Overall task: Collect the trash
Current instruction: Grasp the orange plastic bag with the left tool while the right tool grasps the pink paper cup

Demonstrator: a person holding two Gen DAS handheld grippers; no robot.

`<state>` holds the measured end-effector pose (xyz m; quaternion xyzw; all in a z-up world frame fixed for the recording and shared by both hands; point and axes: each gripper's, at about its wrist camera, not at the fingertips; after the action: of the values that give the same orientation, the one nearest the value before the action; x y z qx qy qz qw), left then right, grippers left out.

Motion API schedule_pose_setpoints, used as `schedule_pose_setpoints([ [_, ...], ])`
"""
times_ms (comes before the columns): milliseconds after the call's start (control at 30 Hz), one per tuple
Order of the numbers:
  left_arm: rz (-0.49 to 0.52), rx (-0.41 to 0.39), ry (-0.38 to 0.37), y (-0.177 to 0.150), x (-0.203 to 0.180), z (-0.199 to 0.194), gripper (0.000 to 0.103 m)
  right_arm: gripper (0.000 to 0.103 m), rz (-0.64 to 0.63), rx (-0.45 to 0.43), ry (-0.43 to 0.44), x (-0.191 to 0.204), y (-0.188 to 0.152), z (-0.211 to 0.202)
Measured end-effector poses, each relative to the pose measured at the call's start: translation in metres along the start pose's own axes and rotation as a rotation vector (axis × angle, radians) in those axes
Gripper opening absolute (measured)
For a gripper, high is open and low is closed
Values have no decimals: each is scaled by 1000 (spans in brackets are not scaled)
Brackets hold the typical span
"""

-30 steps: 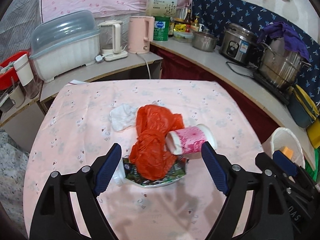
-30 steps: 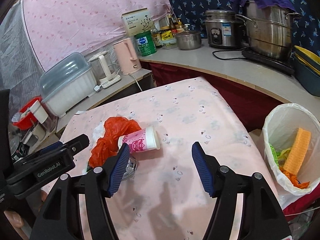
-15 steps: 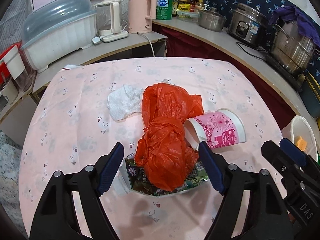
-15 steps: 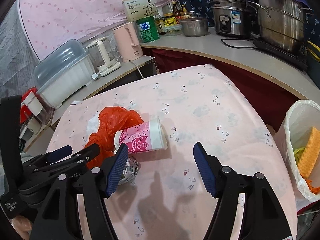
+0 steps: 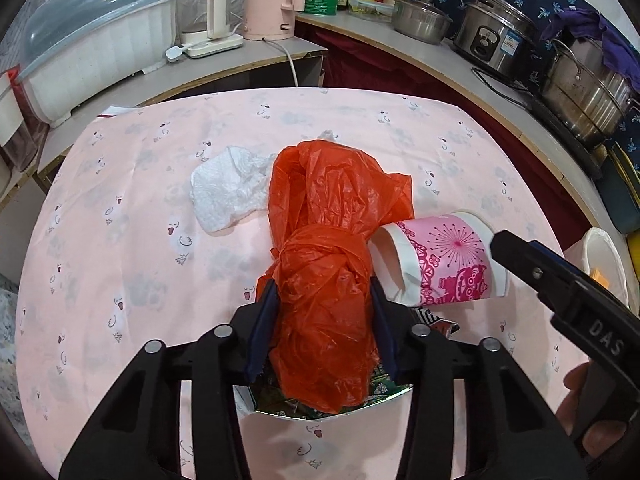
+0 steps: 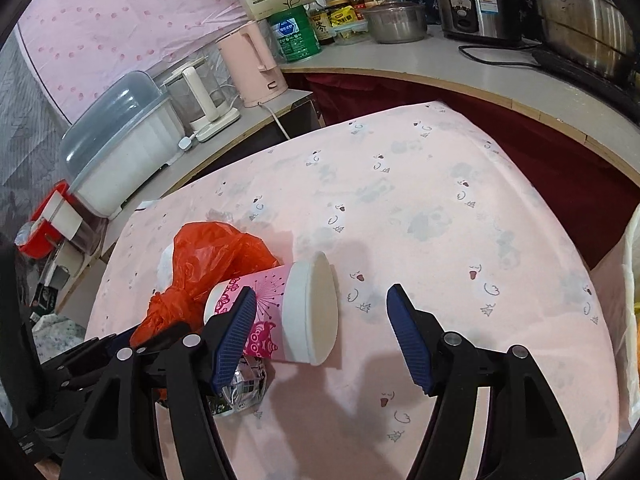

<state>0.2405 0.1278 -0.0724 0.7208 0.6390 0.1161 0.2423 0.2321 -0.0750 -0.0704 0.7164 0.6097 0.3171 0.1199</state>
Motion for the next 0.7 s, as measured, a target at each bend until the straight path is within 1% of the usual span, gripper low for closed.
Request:
schedule_pose_setpoints([
  [100, -1, 3, -12, 0, 0, 1, 35, 65, 4, 32, 45, 1, -1, 9],
  [133, -1, 4, -16, 0, 0, 1, 35, 63, 0, 41, 53, 3, -2, 12],
  [167, -1, 5, -19, 0, -1, 1, 34, 56, -9, 48, 60, 5, -3, 14],
  [200, -1, 7, -22, 0, -1, 1, 33, 53, -19, 57, 64, 8, -5, 15],
  [267, 1, 7, -24, -1, -2, 0, 32, 35, -31, 70, 81, 12, -10, 17],
  [433, -4, 2, -26, -4, -5, -6, 30, 15, -56, 55, 114, 21, -17, 5],
  [500, -9, -2, -36, -5, -6, -11, 29, 12, -69, 38, 109, 24, -17, -4],
  [600, 1, -22, -38, -6, -13, -22, 29, 4, -95, 8, 97, 29, -17, -20],
  [700, 11, -45, -45, -6, -21, -36, 28, 4, -109, -26, 83, 31, -17, -38],
])
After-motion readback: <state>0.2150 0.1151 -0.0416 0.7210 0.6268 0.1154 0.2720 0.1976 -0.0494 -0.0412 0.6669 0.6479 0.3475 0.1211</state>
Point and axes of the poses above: each gripper's, at about its wrist camera, not at the fingertips, and z roughly the way its jaws point, x to its left, y to its top, and after that the axes turned 3 degrees about x, right-handed
